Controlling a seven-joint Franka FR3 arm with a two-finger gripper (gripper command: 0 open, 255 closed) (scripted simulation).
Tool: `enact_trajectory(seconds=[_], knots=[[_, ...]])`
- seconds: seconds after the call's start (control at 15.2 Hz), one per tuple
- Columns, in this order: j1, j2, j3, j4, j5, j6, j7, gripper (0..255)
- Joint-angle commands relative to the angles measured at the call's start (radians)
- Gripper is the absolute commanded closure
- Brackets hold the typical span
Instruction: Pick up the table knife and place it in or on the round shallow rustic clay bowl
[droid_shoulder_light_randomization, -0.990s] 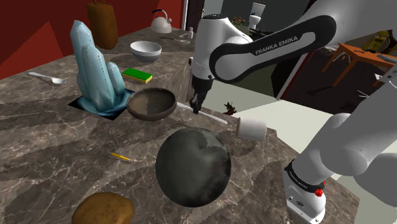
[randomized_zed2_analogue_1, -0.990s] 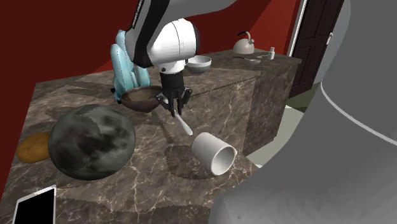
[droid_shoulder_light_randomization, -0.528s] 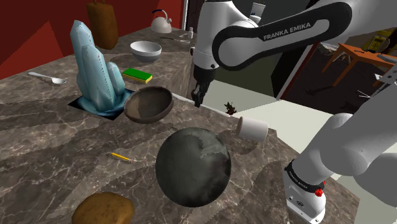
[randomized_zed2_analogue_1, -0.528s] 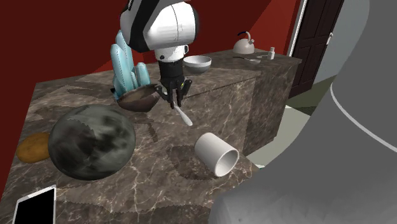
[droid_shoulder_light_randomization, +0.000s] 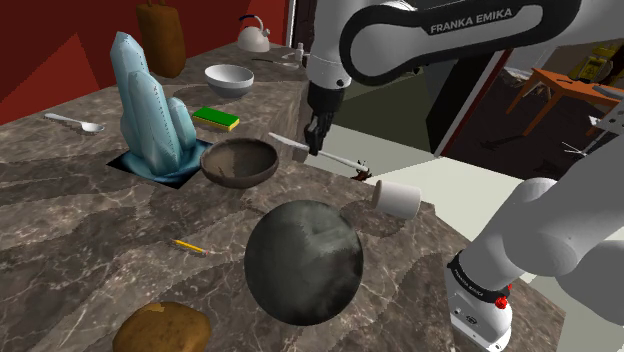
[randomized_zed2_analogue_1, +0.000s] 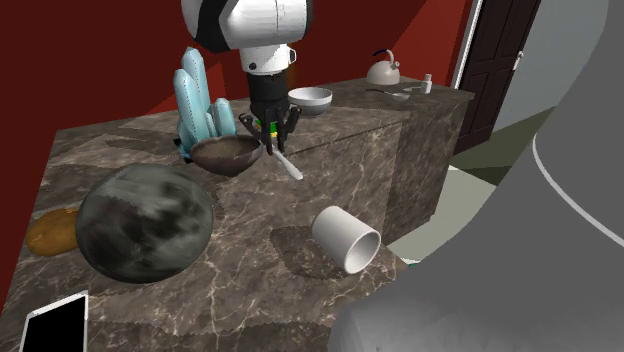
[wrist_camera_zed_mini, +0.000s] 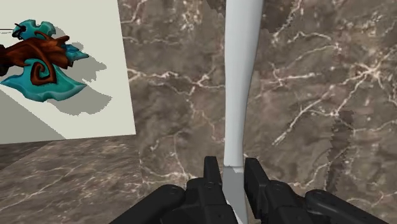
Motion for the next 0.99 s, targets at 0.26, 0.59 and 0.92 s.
enact_trajectory(seconds=[0.26, 0.59, 0.92], knots=[[-0.001, -0.015, -0.004, 0.07, 0.003, -0.084, -0.005, 255], [0.01, 0.092, 0.029, 0.214, -0.024, -0.126, 0.052, 255], [0.046, 0.289, 0.072, 0.45, -0.089, -0.18, 0.148, 255]])
